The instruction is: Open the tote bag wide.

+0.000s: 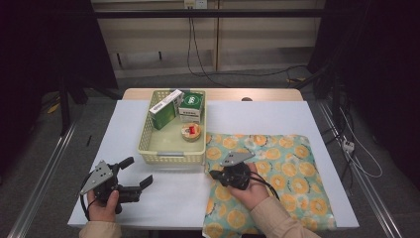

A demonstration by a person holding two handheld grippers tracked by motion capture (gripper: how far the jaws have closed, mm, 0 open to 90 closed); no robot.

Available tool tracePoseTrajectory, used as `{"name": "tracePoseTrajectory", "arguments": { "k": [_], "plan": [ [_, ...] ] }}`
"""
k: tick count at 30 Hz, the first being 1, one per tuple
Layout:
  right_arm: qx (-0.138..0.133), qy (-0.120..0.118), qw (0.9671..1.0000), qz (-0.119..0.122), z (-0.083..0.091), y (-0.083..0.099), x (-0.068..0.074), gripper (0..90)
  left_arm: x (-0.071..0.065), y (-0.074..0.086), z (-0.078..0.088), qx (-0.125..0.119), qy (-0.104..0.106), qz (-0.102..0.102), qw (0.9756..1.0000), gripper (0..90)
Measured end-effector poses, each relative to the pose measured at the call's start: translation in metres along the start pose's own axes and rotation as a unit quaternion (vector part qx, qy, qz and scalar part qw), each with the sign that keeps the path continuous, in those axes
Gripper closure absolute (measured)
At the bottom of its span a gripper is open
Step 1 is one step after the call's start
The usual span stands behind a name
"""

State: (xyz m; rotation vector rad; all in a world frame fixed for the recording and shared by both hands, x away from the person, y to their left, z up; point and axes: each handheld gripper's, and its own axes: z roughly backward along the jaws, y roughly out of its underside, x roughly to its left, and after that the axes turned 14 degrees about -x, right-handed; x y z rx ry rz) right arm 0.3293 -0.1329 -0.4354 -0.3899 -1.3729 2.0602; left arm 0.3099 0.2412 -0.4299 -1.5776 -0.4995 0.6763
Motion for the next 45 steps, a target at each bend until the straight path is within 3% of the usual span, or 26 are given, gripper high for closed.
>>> {"name": "tracePoseTrajectory", "arguments": {
  "k": [4, 13, 28, 35, 40, 45],
  "plan": [
    [-0.027, 0.026, 0.9993, -0.005, 0.009, -0.020, -0.018, 90.0, -0.001, 0.000, -0.001, 0.000, 0.000, 0.000, 1.0000, 3.2],
    [-0.056, 0.067, 0.9962, -0.010, 0.019, -0.057, -0.050, 90.0, 0.001, 0.000, -0.001, 0.000, -0.001, 0.001, 1.0000, 3.3],
    [-0.081, 0.108, 0.9905, -0.027, 0.020, -0.075, -0.071, 90.0, 0.000, 0.001, -0.003, 0.003, 0.002, 0.002, 1.0000, 3.3],
    [-0.093, 0.126, 0.9870, -0.037, 0.011, -0.090, -0.088, 90.0, 0.000, 0.001, -0.004, 0.003, 0.005, 0.003, 1.0000, 3.2],
    [-0.086, 0.141, 0.9859, -0.028, -0.006, -0.101, -0.101, 90.0, 0.000, 0.000, -0.005, 0.003, 0.007, 0.002, 1.0000, 3.2],
    [-0.089, 0.161, 0.9820, -0.043, -0.025, -0.109, -0.122, 90.0, 0.000, -0.001, -0.005, 0.002, 0.009, 0.001, 1.0000, 3.2]
  ]
}}
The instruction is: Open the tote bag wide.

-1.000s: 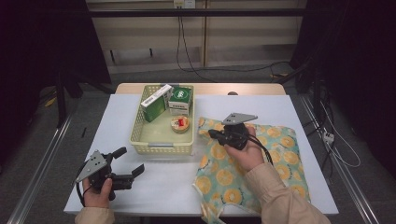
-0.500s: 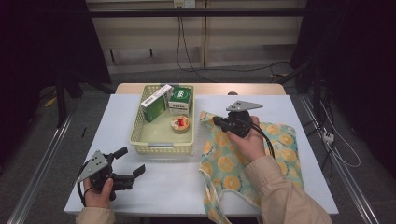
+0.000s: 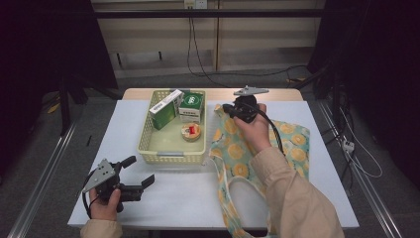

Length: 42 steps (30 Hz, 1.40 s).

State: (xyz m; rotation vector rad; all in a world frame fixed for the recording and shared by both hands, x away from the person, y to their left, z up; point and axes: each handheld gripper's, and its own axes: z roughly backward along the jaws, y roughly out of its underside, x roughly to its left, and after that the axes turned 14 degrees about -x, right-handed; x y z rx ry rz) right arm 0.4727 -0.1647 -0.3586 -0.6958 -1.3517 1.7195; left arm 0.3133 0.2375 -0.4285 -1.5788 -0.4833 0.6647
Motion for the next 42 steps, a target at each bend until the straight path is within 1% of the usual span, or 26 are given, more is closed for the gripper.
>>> {"name": "tracePoseTrajectory", "arguments": {
  "k": [2, 4, 5, 6, 7, 8, 9, 10, 11, 12, 13, 15, 16, 17, 18, 20, 21, 23, 26, 28, 31, 33, 38, 40, 41, 42],
  "plan": [
    [-0.003, 0.010, 0.9999, -0.005, -0.011, -0.003, -0.005, 90.0, 0.000, -0.001, -0.001, -0.003, 0.004, 0.000, 1.0000, 3.2],
    [-0.015, 0.028, 0.9995, -0.009, -0.020, -0.006, -0.011, 90.0, 0.000, -0.001, -0.001, -0.002, 0.006, -0.001, 1.0000, 3.2],
    [-0.017, 0.032, 0.9992, -0.016, -0.024, -0.007, -0.014, 90.0, 0.000, -0.001, -0.002, -0.003, 0.006, -0.001, 1.0000, 3.2],
    [-0.022, 0.032, 0.9988, -0.029, -0.029, -0.006, -0.018, 88.7, 0.000, 0.000, -0.002, -0.002, 0.005, 0.001, 1.0000, 3.2],
    [-0.020, 0.027, 0.9986, -0.041, -0.034, -0.005, -0.020, 79.3, 0.000, 0.000, -0.002, -0.001, 0.006, 0.001, 1.0000, 3.2],
    [-0.009, 0.030, 0.9986, -0.043, -0.037, -0.003, -0.020, 68.3, 0.000, 0.000, -0.002, -0.001, 0.007, 0.001, 1.0000, 3.2],
    [0.002, 0.049, 0.9985, -0.026, -0.038, 0.000, -0.019, 58.7, 0.000, 0.000, -0.002, -0.001, 0.008, 0.000, 1.0000, 3.2],
    [0.015, 0.050, 0.9986, -0.006, -0.039, 0.002, -0.018, 50.7, 0.000, 0.000, -0.003, -0.002, 0.009, 0.002, 1.0000, 3.2],
    [0.024, 0.046, 0.9986, 0.005, -0.039, 0.005, -0.016, 44.8, 0.000, 0.000, -0.003, 0.000, 0.009, 0.001, 1.0000, 3.2],
    [0.028, 0.048, 0.9984, 0.014, -0.037, 0.007, -0.015, 41.4, 0.000, 0.000, -0.004, 0.001, 0.009, -0.001, 1.0000, 3.2],
    [0.028, 0.042, 0.9985, 0.022, -0.034, 0.009, -0.013, 40.8, -0.001, 0.000, -0.004, 0.000, 0.011, 0.000, 0.9999, 3.2],
    [0.026, 0.030, 0.9990, 0.022, -0.024, 0.012, -0.011, 36.5, -0.002, 0.000, -0.005, 0.001, 0.013, -0.002, 0.9999, 3.2],
    [0.032, 0.027, 0.9988, 0.025, -0.021, 0.013, -0.010, 34.4, -0.003, 0.000, -0.006, 0.003, 0.013, -0.002, 0.9999, 3.2],
    [0.037, 0.023, 0.9984, 0.036, -0.016, 0.015, -0.009, 34.3, -0.004, 0.000, -0.006, 0.004, 0.012, -0.002, 0.9999, 3.2],
    [0.036, 0.017, 0.9984, 0.039, -0.009, 0.017, -0.007, 34.0, -0.004, -0.001, -0.007, 0.005, 0.014, -0.002, 0.9999, 3.2],
    [0.037, 0.009, 0.9987, 0.035, 0.003, 0.019, -0.005, 27.8, -0.005, -0.001, -0.007, 0.003, 0.015, -0.004, 0.9999, 3.2],
    [0.034, 0.004, 0.9989, 0.031, 0.009, 0.020, -0.004, 26.9, -0.005, -0.001, -0.007, 0.005, 0.014, -0.004, 0.9999, 3.2],
    [0.036, -0.008, 0.9988, 0.032, 0.021, 0.023, -0.001, 26.9, -0.006, -0.001, -0.007, 0.005, 0.014, -0.005, 0.9999, 3.2],
    [0.048, -0.016, 0.9974, 0.051, 0.034, 0.028, 0.004, 26.9, -0.007, -0.001, -0.008, 0.006, 0.014, -0.005, 0.9999, 3.2],
    [0.054, -0.022, 0.9967, 0.056, 0.042, 0.032, 0.002, 26.9, -0.007, -0.001, -0.008, 0.007, 0.016, -0.007, 0.9998, 3.2],
    [0.064, -0.014, 0.9970, 0.043, 0.052, 0.041, -0.012, 27.0, -0.008, -0.001, -0.008, 0.008, 0.017, -0.009, 0.9998, 3.2],
    [0.072, -0.009, 0.9965, 0.040, 0.057, 0.048, -0.020, 28.3, -0.009, 0.000, -0.009, 0.008, 0.017, -0.006, 0.9998, 3.2],
    [0.081, -0.010, 0.9960, 0.035, 0.064, 0.060, -0.030, 32.6, -0.009, 0.000, -0.009, 0.008, 0.018, -0.004, 0.9998, 3.2],
    [0.080, 0.004, 0.9965, 0.025, 0.066, 0.062, -0.040, 34.0, -0.009, 0.000, -0.009, 0.009, 0.018, -0.005, 0.9998, 3.2],
    [0.079, 0.009, 0.9966, 0.023, 0.067, 0.063, -0.044, 34.5, -0.009, 0.000, -0.009, 0.009, 0.018, -0.005, 0.9998, 3.2],
    [0.081, 0.019, 0.9963, 0.022, 0.068, 0.065, -0.052, 34.5, -0.008, 0.000, -0.009, 0.010, 0.019, -0.006, 0.9998, 3.2]
  ]
}}
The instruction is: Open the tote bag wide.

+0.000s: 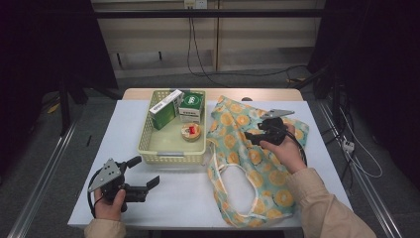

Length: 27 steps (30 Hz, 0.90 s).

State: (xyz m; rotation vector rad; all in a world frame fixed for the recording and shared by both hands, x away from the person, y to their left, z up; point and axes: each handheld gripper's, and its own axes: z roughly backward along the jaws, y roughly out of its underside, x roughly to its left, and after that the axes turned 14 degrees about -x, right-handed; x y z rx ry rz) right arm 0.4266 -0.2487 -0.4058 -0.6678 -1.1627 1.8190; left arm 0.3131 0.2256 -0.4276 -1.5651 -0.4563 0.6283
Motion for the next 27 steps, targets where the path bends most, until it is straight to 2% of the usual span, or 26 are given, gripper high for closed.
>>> {"name": "tracePoseTrajectory", "arguments": {
  "k": [4, 8, 9, 11, 14, 17, 19, 21, 23, 27],
  "plan": [
    [0.022, 0.027, 0.9994, -0.008, -0.002, 0.014, -0.022, 35.4, 0.001, 0.001, 0.000, 0.001, 0.001, 0.002, 1.0000, 3.2],
    [0.061, 0.046, 0.9971, 0.005, -0.010, 0.038, -0.035, 34.4, 0.001, 0.001, -0.001, 0.001, 0.003, 0.002, 1.0000, 3.2],
    [0.061, 0.045, 0.9971, 0.005, -0.012, 0.041, -0.037, 31.8, 0.001, 0.001, -0.001, 0.001, 0.005, 0.001, 1.0000, 3.2],
    [0.068, 0.041, 0.9968, 0.005, -0.017, 0.049, -0.037, 20.9, 0.001, 0.001, -0.001, 0.001, 0.005, 0.003, 1.0000, 3.2],
    [0.062, 0.019, 0.9978, 0.008, -0.023, 0.052, -0.032, 18.8, 0.001, 0.001, -0.001, 0.002, 0.004, 0.004, 1.0000, 3.2],
    [0.060, 0.007, 0.9981, -0.006, -0.027, 0.053, -0.030, 21.5, 0.002, 0.001, -0.001, 0.002, 0.004, 0.003, 1.0000, 3.2],
    [0.069, 0.007, 0.9976, -0.009, -0.028, 0.051, -0.030, 23.6, 0.002, 0.002, -0.002, 0.004, 0.005, 0.001, 1.0000, 3.2],
    [0.078, 0.010, 0.9969, -0.009, -0.028, 0.049, -0.027, 31.5, 0.001, 0.002, -0.003, 0.005, 0.007, 0.000, 1.0000, 3.2],
    [0.077, 0.003, 0.9970, -0.006, -0.027, 0.048, -0.024, 38.8, 0.001, 0.002, -0.003, 0.005, 0.008, -0.002, 1.0000, 3.2],
    [0.077, 0.001, 0.9970, -0.011, -0.027, 0.048, -0.024, 42.7, -0.001, 0.002, -0.005, 0.010, 0.012, -0.006, 0.9999, 3.2]
  ]
}}
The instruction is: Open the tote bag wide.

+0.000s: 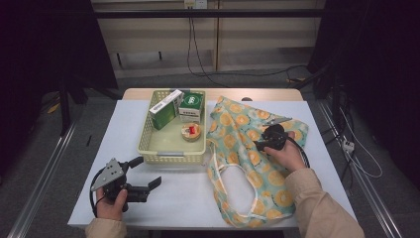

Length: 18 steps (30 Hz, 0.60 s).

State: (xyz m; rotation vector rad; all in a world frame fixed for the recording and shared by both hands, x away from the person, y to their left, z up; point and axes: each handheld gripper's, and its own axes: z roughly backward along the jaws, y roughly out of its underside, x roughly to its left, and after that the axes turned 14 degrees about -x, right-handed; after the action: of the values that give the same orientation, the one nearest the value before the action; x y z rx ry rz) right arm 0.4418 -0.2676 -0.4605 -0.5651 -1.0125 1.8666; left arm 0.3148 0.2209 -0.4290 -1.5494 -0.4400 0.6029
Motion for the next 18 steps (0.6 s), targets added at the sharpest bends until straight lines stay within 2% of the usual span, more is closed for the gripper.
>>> {"name": "tracePoseTrajectory", "arguments": {
  "k": [5, 7, 9, 11, 18],
  "plan": [
    [-0.003, -0.004, 1.0000, -0.002, 0.0001, 0.0001, -0.0001, 47.6, -0.0011, 0.0002, -0.0013, 0.004, 0.002, -0.006, 1.0000, 3.2],
    [0.000, -0.006, 1.0000, 0.004, 0.0002, -0.0009, 0.0011, 52.8, -0.0015, 0.0004, -0.0015, 0.004, 0.002, -0.004, 1.0000, 3.2],
    [-0.003, -0.014, 0.9999, 0.006, 0.0007, -0.0013, 0.0028, 63.7, -0.0019, 0.0001, -0.0013, 0.003, 0.002, -0.005, 1.0000, 3.2],
    [-0.009, -0.030, 0.9995, 0.001, 0.0006, -0.0011, 0.0028, 90.0, -0.0025, -0.0005, -0.0011, 0.004, 0.003, -0.007, 1.0000, 3.2],
    [-0.011, -0.015, 0.9997, 0.016, 0.0000, -0.0008, 0.0084, 90.0, -0.0034, -0.0013, -0.0008, 0.004, 0.004, -0.011, 0.9999, 3.2]
  ]
}}
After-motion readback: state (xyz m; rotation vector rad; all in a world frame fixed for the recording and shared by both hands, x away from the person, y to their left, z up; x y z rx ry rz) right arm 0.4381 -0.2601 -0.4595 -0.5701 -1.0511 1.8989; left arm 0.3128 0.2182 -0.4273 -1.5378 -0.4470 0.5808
